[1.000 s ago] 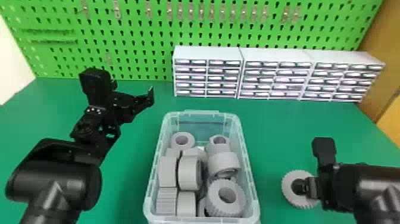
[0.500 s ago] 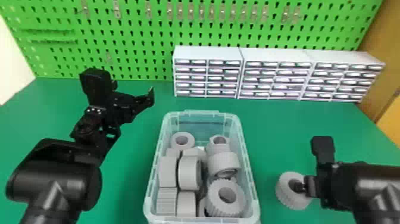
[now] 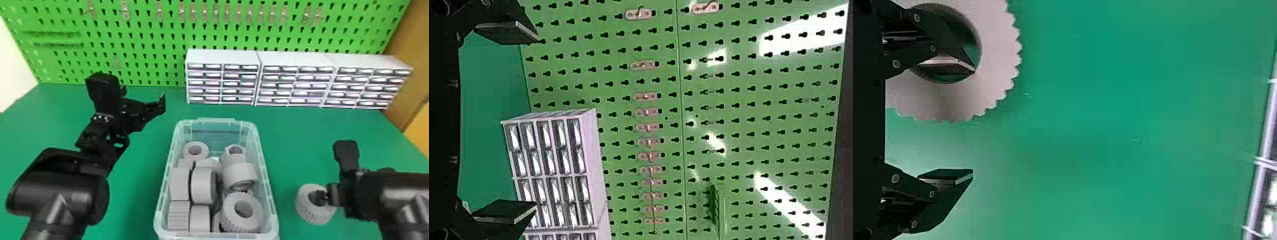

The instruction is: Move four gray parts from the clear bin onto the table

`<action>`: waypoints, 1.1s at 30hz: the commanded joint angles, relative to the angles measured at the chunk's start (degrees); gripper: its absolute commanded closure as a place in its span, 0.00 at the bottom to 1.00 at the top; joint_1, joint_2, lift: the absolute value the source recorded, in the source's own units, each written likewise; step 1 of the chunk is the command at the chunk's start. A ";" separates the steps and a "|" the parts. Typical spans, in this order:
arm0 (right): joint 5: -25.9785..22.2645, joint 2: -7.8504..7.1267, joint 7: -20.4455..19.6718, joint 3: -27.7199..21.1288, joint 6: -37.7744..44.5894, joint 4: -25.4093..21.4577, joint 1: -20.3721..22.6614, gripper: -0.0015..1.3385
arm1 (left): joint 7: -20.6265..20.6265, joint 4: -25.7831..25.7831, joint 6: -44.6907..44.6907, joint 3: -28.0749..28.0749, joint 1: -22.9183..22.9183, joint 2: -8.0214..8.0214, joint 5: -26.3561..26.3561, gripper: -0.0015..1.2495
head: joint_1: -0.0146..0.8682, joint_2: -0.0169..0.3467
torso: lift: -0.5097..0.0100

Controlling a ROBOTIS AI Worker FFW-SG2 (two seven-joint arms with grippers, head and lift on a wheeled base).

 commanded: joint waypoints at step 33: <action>-22.35 -7.51 0.00 11.97 3.89 -13.18 -9.52 0.39 | 0.00 0.11 0.09 0.14 -0.08 0.00 -0.42 0.09 | 0.79 0.12 | 0.89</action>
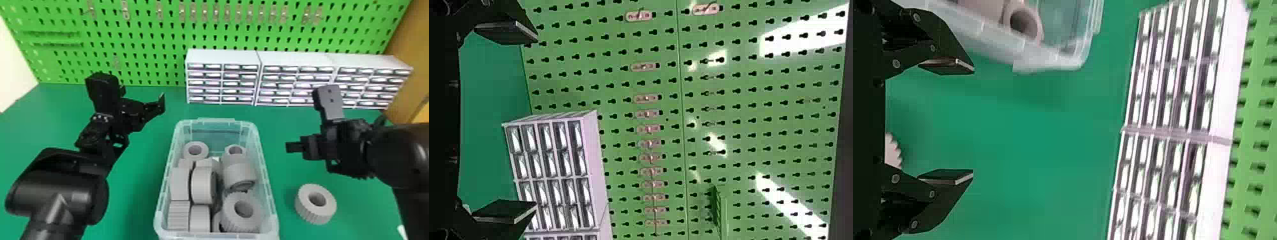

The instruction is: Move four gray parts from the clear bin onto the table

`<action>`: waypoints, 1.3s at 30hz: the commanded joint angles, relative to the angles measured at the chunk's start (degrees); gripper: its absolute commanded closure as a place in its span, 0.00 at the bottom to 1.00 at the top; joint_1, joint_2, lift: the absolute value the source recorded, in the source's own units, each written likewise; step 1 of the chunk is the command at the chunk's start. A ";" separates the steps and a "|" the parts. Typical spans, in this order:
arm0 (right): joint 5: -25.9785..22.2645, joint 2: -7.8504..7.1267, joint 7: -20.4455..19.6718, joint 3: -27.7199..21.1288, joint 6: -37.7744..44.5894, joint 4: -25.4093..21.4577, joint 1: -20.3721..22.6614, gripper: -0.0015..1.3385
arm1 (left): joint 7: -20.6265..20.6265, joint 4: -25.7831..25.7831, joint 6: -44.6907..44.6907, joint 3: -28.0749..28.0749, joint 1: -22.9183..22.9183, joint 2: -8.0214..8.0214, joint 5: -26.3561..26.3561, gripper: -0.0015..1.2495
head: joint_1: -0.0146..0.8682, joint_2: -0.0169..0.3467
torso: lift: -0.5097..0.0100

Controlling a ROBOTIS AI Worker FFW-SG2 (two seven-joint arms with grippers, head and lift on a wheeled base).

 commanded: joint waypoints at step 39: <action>-19.47 -4.66 0.00 18.60 -1.19 5.24 -8.07 0.39 | 0.00 -0.18 0.00 6.33 0.00 -0.53 -0.38 0.09 | 0.79 0.12 | 0.89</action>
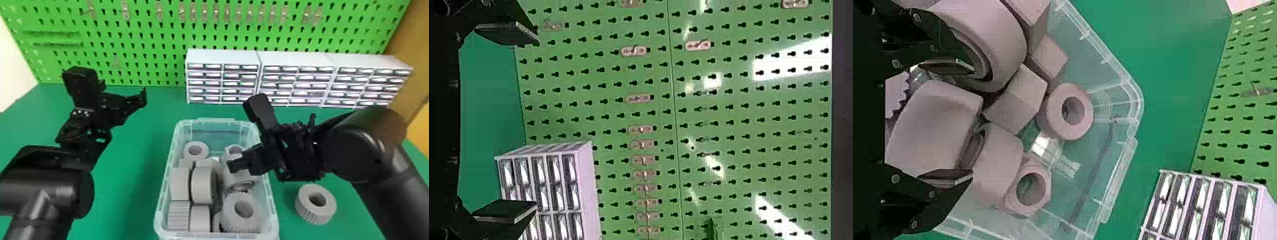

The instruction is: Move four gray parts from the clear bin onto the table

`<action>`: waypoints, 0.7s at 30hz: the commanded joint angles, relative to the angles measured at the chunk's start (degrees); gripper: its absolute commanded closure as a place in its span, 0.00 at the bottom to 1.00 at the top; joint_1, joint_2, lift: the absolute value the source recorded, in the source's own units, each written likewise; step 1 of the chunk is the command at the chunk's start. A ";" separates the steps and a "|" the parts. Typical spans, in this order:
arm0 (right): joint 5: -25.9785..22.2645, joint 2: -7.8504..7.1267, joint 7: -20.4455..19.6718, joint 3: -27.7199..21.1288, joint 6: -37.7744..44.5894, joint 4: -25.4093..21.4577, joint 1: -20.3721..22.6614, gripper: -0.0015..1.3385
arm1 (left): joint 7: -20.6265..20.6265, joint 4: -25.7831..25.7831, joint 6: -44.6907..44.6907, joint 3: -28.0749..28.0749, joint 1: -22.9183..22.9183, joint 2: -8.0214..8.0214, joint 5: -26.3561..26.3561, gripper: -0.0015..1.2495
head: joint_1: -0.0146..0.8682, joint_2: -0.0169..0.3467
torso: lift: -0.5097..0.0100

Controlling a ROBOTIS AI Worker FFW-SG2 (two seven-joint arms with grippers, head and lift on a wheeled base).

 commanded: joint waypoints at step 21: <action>1.27 -2.19 0.00 2.15 3.35 0.02 -1.61 0.39 | -0.37 -0.06 -0.09 2.06 0.71 -1.59 0.70 0.09 | 0.79 0.12 | 0.89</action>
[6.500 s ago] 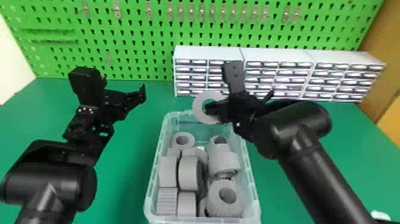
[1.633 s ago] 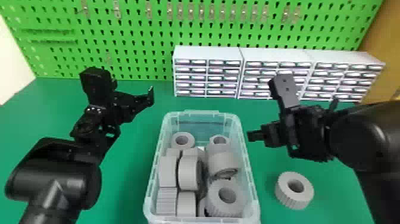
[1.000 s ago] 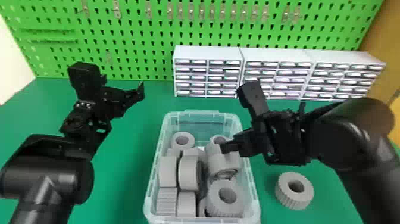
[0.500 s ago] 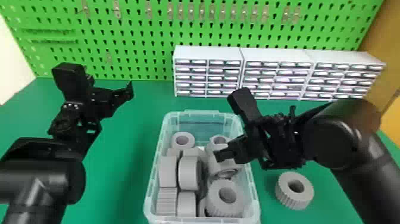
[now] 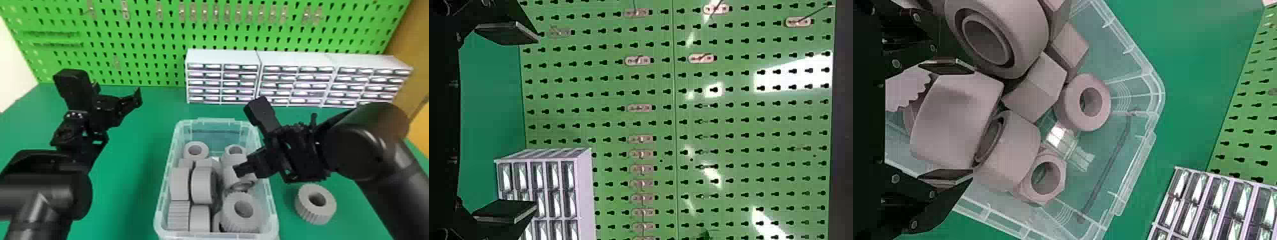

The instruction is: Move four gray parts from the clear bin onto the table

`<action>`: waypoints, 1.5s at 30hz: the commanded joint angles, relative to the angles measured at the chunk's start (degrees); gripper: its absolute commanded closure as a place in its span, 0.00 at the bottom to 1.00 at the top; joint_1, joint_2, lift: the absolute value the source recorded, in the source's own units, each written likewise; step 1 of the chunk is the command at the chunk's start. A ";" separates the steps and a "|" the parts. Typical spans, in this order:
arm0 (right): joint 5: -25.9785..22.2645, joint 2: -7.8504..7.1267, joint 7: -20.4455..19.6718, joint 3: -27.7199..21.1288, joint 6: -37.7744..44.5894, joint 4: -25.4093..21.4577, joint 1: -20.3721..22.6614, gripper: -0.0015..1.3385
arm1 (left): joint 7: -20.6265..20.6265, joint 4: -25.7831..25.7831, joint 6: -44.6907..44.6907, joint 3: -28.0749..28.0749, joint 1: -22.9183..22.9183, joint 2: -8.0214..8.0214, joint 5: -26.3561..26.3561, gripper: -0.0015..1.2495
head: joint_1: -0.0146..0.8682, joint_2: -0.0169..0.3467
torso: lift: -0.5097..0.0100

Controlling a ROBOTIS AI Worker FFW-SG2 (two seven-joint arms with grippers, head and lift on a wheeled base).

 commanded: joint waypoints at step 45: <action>1.92 -0.47 0.00 -2.82 3.96 -2.99 2.52 0.39 | -0.17 0.00 0.00 -0.54 1.13 0.00 0.51 0.10 | 0.79 0.12 | 0.89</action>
